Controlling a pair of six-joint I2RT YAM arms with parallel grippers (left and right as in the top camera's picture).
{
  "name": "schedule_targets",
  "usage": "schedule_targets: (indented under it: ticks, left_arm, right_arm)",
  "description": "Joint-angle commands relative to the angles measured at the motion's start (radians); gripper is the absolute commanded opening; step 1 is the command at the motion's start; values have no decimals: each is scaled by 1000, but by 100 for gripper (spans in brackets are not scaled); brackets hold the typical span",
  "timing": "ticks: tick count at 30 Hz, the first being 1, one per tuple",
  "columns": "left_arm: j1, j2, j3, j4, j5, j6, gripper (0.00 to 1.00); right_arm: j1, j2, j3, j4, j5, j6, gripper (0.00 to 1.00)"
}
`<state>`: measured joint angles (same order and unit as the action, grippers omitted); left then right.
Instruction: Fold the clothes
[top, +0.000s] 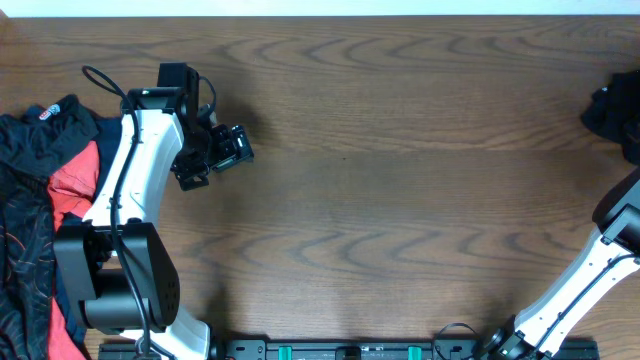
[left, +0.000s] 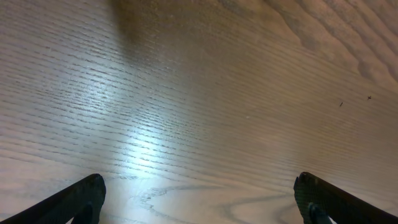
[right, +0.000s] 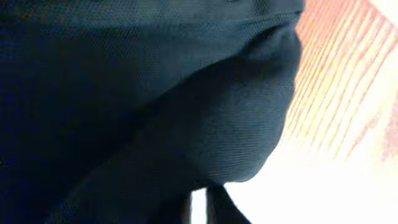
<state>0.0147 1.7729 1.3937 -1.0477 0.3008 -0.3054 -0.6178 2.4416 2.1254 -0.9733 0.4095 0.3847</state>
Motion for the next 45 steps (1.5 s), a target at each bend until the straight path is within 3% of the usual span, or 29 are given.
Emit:
schedule_targets:
  ticks: [1,3,5,9,13,16,20,24,26,29,31,45]
  left_arm:
    - [-1,4,9,-6,2,20,98]
    - [-1,4,9,-6,2,20,98]
    - [-1,4,9,-6,2,20,98]
    - [-1,4,9,-6,2,20,98]
    - [-1,4,9,-6,2,20,98]
    - [-1,4,9,-6,2,20,98]
    - [-1,4,9,-6,2,21,98]
    - [-1,4,9,-6,2,21,98]
    - [-1,4,9,-6,1,21,98]
    - [-1,4,9,-6,1,21,98]
    - [-1,4,9,-6,1,21,98]
    - [-1,4,9,-6,1,43,98]
  right_arm:
    - [19,-2,22,28,28,-30,20]
    - [28,-4,22,50,28,-55,34]
    - [40,-10,28,53,27,-91,37]
    - [69,-35,52,-19,27,-112,9]
    - [112,-119,55,-89,-115,-112,1]
    - [137,-201,55,-121,-270,-108,5]
    - [177,-334,55,-154,-432,-101,18]
    - [225,-480,55,-200,-452,-103,30]
    - [248,-560,55,-233,-452,-113,47]
    - [270,-666,55,-286,-451,-145,85]
    - [279,-727,55,-319,-451,-170,99]
    - [278,-982,55,-543,-471,-150,99]
